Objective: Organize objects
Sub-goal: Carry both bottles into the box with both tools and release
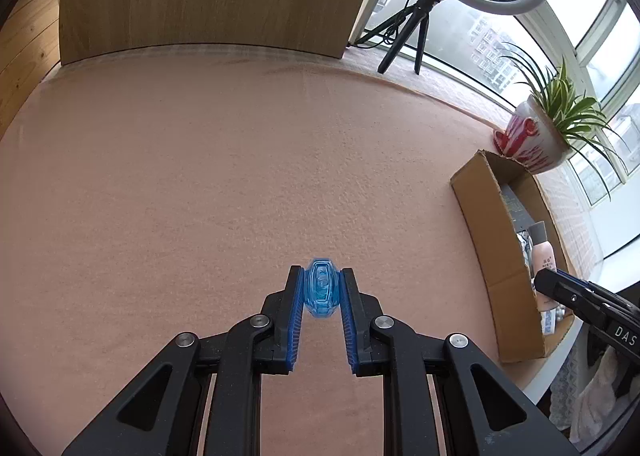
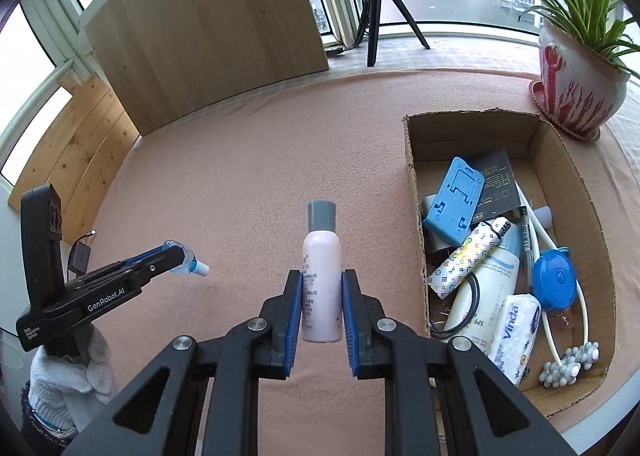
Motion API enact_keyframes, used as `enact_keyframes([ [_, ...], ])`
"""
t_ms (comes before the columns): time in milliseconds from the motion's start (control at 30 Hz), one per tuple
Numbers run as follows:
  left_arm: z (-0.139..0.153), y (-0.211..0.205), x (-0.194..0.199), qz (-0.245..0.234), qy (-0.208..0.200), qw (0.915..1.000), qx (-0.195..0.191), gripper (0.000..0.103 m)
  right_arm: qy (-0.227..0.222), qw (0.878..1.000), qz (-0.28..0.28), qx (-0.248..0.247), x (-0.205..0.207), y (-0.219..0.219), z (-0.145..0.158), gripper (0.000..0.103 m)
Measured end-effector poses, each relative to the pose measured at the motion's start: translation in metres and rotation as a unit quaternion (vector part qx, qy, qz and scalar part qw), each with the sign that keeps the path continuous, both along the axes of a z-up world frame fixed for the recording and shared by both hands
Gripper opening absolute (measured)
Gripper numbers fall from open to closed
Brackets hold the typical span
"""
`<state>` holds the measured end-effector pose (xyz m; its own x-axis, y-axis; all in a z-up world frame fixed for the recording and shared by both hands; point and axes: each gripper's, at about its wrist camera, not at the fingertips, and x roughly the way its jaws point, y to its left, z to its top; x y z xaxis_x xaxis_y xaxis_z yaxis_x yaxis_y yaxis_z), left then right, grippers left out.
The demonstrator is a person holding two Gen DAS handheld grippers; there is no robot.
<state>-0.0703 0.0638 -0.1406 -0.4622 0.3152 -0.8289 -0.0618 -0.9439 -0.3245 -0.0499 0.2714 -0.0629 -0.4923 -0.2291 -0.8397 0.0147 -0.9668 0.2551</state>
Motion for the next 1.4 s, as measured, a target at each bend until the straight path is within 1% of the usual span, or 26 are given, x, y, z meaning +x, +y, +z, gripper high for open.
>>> enact_keyframes([
  [33,-0.001,0.002,-0.001,0.0,-0.003,1.0,0.007,0.019,0.0,1.0,-0.004,0.0,0.001,0.004,0.0,0.018],
  [133,0.004,0.013,-0.002,-0.009,0.001,0.9999,0.01,0.019,0.001,1.0,-0.018,-0.001,0.007,0.016,0.001,0.017],
  [300,0.025,0.041,-0.006,-0.032,0.021,0.999,0.023,0.019,0.012,0.999,-0.048,-0.005,0.016,0.041,0.009,0.018],
  [533,0.059,0.095,-0.018,-0.079,0.057,0.9946,0.037,0.019,0.03,0.996,-0.089,0.006,0.033,0.078,0.023,0.018],
  [700,0.073,0.14,-0.031,-0.109,0.072,0.9905,0.042,0.019,0.032,0.993,-0.112,0.015,0.042,0.104,0.025,0.018],
  [867,0.074,0.18,-0.045,-0.131,0.076,0.9874,0.044,0.019,0.029,0.991,-0.128,0.018,0.05,0.127,0.023,0.018],
  [1033,0.072,0.214,-0.06,-0.142,0.08,0.9859,0.039,0.019,0.024,0.991,-0.13,0.023,0.05,0.144,0.018,0.018],
  [1233,0.068,0.24,-0.079,-0.141,0.082,0.986,0.031,0.019,0.025,0.991,-0.126,0.027,0.04,0.157,0.017,0.018],
  [1400,0.062,0.251,-0.093,-0.137,0.082,0.9869,0.024,0.019,0.026,0.993,-0.116,0.025,0.023,0.166,0.016,0.018],
])
